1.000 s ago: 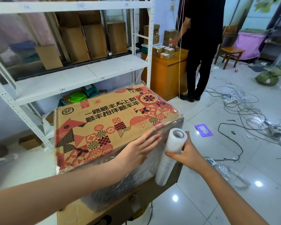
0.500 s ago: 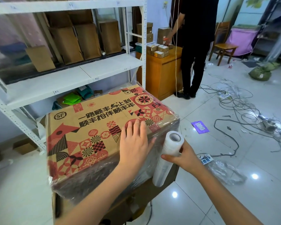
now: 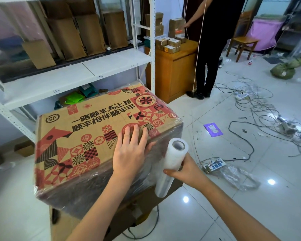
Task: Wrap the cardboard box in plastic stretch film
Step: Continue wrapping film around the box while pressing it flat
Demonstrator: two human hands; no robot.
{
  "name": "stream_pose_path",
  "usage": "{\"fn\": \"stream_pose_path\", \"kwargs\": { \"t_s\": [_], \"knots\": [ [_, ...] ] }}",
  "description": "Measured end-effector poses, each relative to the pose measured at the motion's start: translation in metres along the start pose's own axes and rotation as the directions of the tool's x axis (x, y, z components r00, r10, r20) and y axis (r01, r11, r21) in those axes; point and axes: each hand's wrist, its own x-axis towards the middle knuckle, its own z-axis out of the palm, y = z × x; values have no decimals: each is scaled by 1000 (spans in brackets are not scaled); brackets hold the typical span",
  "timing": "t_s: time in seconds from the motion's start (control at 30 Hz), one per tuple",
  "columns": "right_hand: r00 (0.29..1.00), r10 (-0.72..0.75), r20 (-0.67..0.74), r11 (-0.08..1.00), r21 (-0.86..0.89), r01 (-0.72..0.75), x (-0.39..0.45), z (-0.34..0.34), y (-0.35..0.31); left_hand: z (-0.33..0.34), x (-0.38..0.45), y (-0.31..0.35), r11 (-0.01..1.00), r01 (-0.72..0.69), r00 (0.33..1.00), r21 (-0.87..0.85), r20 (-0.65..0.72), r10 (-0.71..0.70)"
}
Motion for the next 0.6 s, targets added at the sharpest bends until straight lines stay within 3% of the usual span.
{"fn": "stream_pose_path", "kwargs": {
  "t_s": [0.13, 0.27, 0.4, 0.6],
  "knots": [
    [998, -18, -53, 996, 89, 23, 6, -13, 0, 0, -3, -2, 999, -9, 999, 37, -36, 10],
    [994, -36, -102, 999, 4, 37, 11, -25, 3, -3, -7, -1, 999, 4, 998, 34, -59, -2],
    [969, -17, -247, 996, -94, -7, 15, -33, 3, -7, -8, 4, 999, 5, 996, 35, -89, -2],
    [924, -59, -378, 998, -43, 47, 24, -25, 2, -14, -4, 7, 997, 77, 997, -31, -22, -78]
  ]
}}
